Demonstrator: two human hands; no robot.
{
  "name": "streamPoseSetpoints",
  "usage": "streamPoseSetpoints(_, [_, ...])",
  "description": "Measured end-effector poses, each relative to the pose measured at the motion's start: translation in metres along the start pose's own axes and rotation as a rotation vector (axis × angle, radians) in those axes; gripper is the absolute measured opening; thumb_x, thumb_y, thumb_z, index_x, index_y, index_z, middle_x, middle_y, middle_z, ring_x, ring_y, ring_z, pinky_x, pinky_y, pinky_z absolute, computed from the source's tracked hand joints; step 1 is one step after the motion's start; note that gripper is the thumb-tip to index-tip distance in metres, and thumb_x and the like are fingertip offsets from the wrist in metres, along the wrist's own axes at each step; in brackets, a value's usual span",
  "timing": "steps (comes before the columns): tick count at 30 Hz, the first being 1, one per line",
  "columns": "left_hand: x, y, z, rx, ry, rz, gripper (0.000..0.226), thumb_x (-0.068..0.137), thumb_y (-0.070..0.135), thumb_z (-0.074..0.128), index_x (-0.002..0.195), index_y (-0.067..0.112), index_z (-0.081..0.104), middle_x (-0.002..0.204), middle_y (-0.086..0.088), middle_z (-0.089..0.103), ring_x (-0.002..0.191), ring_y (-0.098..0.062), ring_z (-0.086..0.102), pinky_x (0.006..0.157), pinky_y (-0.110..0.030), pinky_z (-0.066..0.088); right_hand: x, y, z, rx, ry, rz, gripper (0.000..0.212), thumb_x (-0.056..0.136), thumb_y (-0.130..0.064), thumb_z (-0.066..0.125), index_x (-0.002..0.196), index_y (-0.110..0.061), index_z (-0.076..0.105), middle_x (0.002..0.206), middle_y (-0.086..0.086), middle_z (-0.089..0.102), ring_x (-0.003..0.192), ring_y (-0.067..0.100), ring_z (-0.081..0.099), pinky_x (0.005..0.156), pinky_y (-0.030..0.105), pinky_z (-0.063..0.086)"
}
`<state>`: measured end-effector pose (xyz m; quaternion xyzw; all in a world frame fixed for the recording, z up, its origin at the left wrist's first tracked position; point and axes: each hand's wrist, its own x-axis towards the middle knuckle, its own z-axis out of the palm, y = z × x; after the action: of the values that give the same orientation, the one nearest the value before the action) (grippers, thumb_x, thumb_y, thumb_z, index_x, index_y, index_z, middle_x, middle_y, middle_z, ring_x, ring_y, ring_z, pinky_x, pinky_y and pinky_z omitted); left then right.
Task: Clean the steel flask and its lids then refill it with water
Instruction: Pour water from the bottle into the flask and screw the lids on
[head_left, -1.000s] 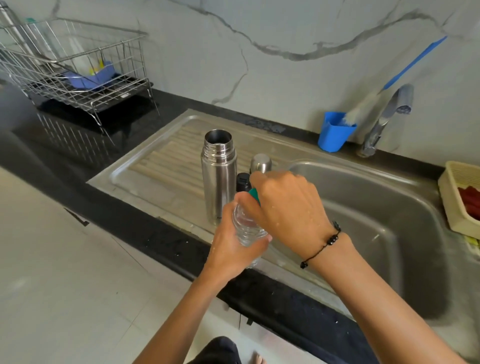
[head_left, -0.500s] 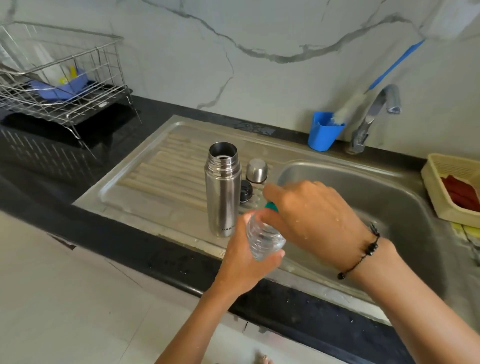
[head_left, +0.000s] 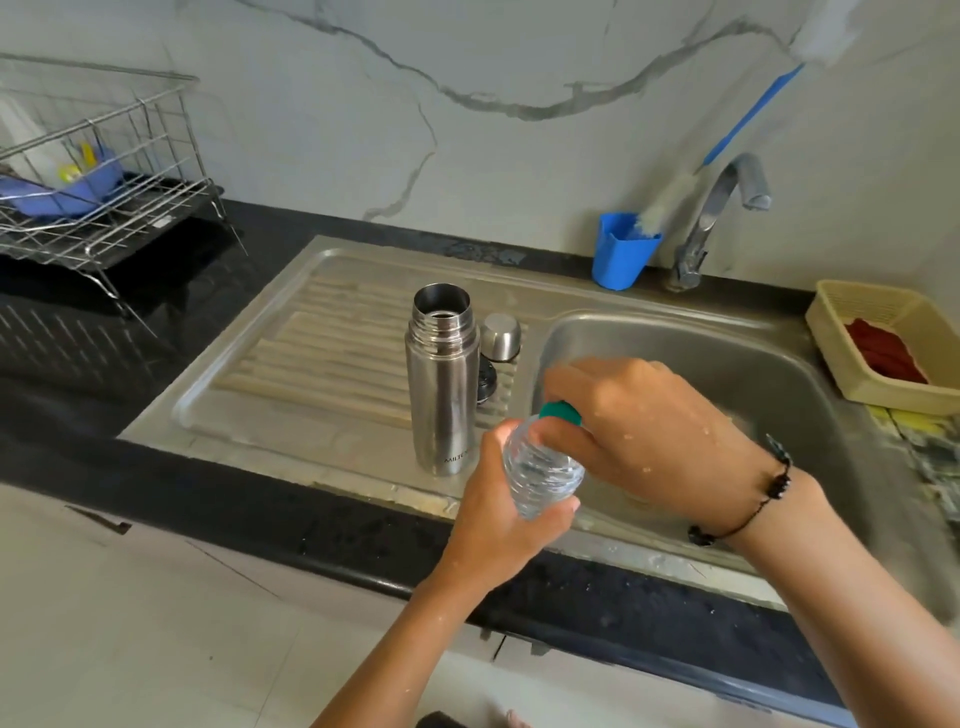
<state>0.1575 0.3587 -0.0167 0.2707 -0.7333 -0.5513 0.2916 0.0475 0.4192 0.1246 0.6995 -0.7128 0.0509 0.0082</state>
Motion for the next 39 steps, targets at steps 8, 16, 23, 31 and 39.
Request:
streamPoseSetpoints(8, [0.000,-0.004,0.001,0.004,0.035,-0.011,0.068,0.073,0.020,0.076,0.128,0.032,0.038,0.111,0.006,0.061,0.104,-0.010,0.062,0.089,-0.031,0.053,-0.002,0.008,-0.006,0.180,0.019,-0.222,0.023,0.084,-0.010,0.046,0.100,-0.015,0.061,0.094,0.003,0.057,0.077,0.020,0.058,0.065,0.035,0.052])
streamPoseSetpoints(16, [-0.012,-0.002,-0.004,0.013,0.089,-0.037,0.065,0.067,0.026,0.076,0.118,0.040,0.039,0.109,0.020,0.061,0.103,0.002,0.060,0.085,-0.012,0.046,-0.011,0.056,0.057,0.304,0.055,0.122,0.036,0.079,0.000,0.061,0.114,-0.008,0.061,0.106,0.008,0.065,0.089,0.024,0.060,0.077,0.016,0.036])
streamPoseSetpoints(23, [-0.014,0.001,-0.005,0.021,0.092,-0.025,0.062,0.067,0.024,0.074,0.116,0.037,0.038,0.109,0.012,0.059,0.100,0.003,0.059,0.081,-0.008,0.044,-0.008,0.063,0.165,0.312,-0.228,0.173,0.033,0.080,-0.003,0.056,0.109,-0.015,0.064,0.109,0.007,0.060,0.099,0.024,0.058,0.078,0.019,0.036])
streamPoseSetpoints(31, [-0.013,0.000,-0.006,0.015,0.084,-0.015,0.065,0.064,0.033,0.076,0.116,0.039,0.038,0.111,0.012,0.059,0.101,0.001,0.059,0.082,-0.010,0.045,0.007,0.059,0.182,0.300,-0.266,0.144,0.029,0.081,-0.002,0.058,0.105,-0.014,0.066,0.109,0.012,0.062,0.099,0.029,0.058,0.083,0.030,0.045])
streamPoseSetpoints(39, [-0.014,-0.004,-0.011,0.013,0.063,0.004,0.069,0.065,0.037,0.075,0.121,0.041,0.035,0.116,0.012,0.056,0.107,-0.002,0.057,0.083,-0.010,0.046,0.001,0.057,0.185,0.256,-0.286,0.068,0.028,0.083,-0.006,0.058,0.109,-0.016,0.062,0.107,0.009,0.061,0.095,0.028,0.058,0.081,0.035,0.050])
